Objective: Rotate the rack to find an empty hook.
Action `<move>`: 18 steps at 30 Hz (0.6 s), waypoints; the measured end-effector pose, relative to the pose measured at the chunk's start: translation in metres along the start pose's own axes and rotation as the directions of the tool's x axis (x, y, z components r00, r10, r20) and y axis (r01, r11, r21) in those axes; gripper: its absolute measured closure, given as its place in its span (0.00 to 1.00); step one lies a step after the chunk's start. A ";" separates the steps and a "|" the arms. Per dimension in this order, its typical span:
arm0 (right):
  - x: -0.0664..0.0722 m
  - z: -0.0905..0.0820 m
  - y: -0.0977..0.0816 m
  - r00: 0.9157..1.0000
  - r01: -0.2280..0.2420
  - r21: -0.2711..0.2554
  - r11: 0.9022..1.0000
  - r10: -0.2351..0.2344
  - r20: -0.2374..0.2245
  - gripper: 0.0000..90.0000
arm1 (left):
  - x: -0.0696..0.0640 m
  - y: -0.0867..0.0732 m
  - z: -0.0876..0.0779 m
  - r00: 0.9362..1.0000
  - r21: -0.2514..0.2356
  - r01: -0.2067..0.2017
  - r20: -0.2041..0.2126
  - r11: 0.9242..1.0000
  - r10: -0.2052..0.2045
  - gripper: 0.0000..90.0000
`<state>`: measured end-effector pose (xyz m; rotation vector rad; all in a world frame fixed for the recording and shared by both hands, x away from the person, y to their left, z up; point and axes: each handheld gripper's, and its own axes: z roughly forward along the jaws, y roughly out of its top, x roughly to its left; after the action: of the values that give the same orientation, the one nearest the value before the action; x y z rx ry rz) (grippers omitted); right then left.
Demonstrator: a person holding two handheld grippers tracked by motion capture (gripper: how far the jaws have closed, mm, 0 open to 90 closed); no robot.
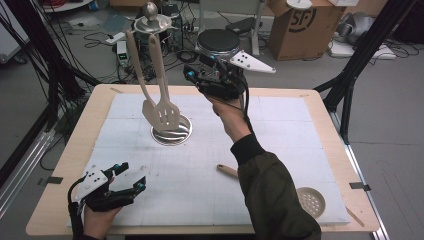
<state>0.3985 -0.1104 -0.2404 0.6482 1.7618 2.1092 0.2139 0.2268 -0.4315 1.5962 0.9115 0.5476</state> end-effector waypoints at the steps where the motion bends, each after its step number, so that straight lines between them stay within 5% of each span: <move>1: -0.001 -0.002 -0.001 1.000 0.000 0.007 1.000 0.000 0.005 0.30 | 0.000 0.000 0.001 1.000 0.001 -0.003 0.002 1.000 0.003 0.22; 8: -0.008 -0.014 -0.003 0.999 -0.013 -0.002 1.000 0.013 0.031 0.30 | -0.001 0.001 0.007 1.000 0.006 -0.007 0.015 1.000 0.007 0.22; 18: -0.009 -0.029 -0.010 0.998 0.002 0.059 0.998 -0.006 0.063 0.29 | -0.002 0.003 0.013 0.999 0.004 -0.011 0.031 1.000 0.010 0.22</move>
<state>0.3904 -0.1377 -0.2553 0.7183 1.7948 2.0181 0.2235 0.2167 -0.4315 1.6098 0.8819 0.5270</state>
